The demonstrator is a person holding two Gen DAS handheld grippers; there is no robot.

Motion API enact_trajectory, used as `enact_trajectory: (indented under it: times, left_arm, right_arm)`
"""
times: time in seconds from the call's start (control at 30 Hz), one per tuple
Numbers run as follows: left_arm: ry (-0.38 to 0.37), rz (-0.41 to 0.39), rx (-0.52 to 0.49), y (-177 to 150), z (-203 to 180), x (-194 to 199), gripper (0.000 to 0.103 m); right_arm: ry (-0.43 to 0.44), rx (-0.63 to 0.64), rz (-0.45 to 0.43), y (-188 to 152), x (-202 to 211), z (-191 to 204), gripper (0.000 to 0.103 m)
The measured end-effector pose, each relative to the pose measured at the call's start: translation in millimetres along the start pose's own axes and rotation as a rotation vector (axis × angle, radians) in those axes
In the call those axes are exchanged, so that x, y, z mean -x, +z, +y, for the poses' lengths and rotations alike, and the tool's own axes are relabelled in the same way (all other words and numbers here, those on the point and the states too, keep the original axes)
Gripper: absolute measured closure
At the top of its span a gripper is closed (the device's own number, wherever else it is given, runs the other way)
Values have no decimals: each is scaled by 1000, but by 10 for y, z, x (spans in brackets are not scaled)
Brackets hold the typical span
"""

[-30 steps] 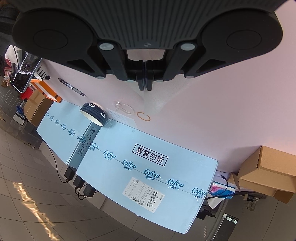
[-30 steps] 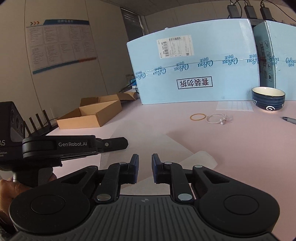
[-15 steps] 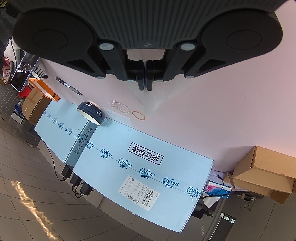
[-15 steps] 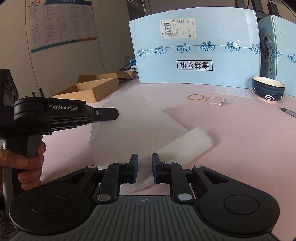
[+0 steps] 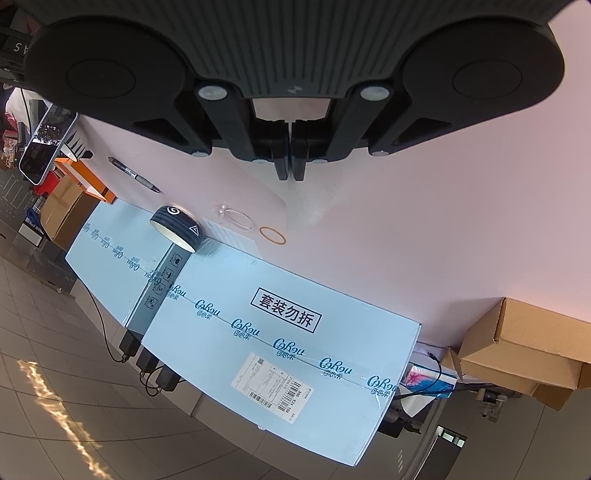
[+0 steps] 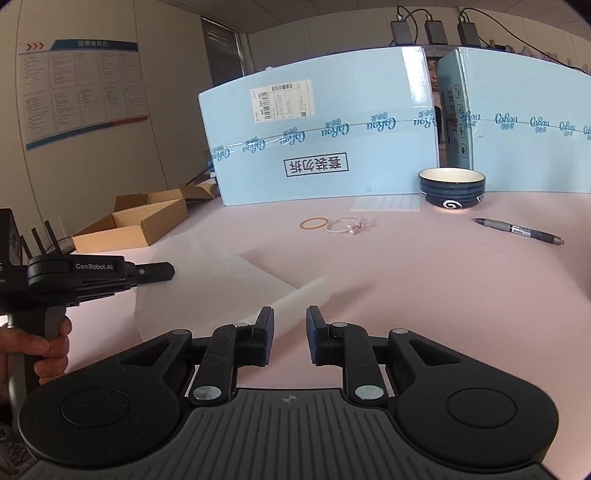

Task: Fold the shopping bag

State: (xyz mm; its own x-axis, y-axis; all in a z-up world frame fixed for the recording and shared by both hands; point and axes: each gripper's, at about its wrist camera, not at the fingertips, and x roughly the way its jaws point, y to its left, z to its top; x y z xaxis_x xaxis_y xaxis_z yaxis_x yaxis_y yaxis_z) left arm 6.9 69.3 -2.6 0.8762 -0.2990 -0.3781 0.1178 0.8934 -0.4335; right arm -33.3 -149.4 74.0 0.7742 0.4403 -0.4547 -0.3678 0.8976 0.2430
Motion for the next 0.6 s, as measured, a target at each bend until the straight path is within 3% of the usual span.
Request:
enact_trajectory:
  times: [0.1,0.27,0.47,0.6]
  left_arm:
    - [12,3,-5,-10,-13,2,102]
    - [19,8,-9,-15,6,20,102]
    - [17,15,-7,-23,27,-7,102]
    - [19,15,-7,-29,26,-12,102]
  right_arm:
    - [58,59,31,37,-175,242,85]
    - [74,84,114,-104,-370,337,85]
    - [-22,76,138,-194,-201,111,85]
    - [-106,52,125,-214,-13,-78,73]
